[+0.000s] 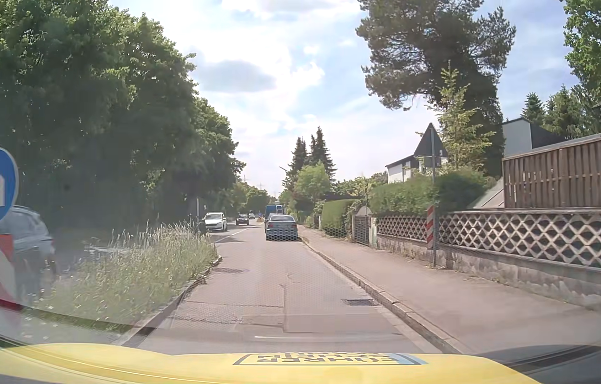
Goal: Follow the waypoints while adhering to traffic rules and regulations
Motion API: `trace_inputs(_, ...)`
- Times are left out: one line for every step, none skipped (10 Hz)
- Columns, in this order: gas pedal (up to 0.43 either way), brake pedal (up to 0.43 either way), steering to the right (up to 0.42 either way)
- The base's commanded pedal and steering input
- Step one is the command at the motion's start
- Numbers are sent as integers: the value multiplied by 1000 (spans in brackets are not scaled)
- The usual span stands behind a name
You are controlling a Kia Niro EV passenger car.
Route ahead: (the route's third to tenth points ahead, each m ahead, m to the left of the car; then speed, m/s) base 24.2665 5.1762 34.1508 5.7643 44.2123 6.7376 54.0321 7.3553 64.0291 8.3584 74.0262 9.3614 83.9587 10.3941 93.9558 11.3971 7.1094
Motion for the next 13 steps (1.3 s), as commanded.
trace_inputs(0, 152, -50)
trace_inputs(0, 171, -56)
trace_inputs(0, 183, -65)
trace_inputs(0, 195, -66)
trace_inputs(0, 201, -62)
trace_inputs(0, 207, -52)
trace_inputs(0, 201, -44)
trace_inputs(0, 207, -43)
trace_inputs(0, 207, -43)
trace_inputs(0, 201, -39)
trace_inputs(0, 195, -38)
trace_inputs(0, 207, -39)
trace_inputs(0, 201, -39)
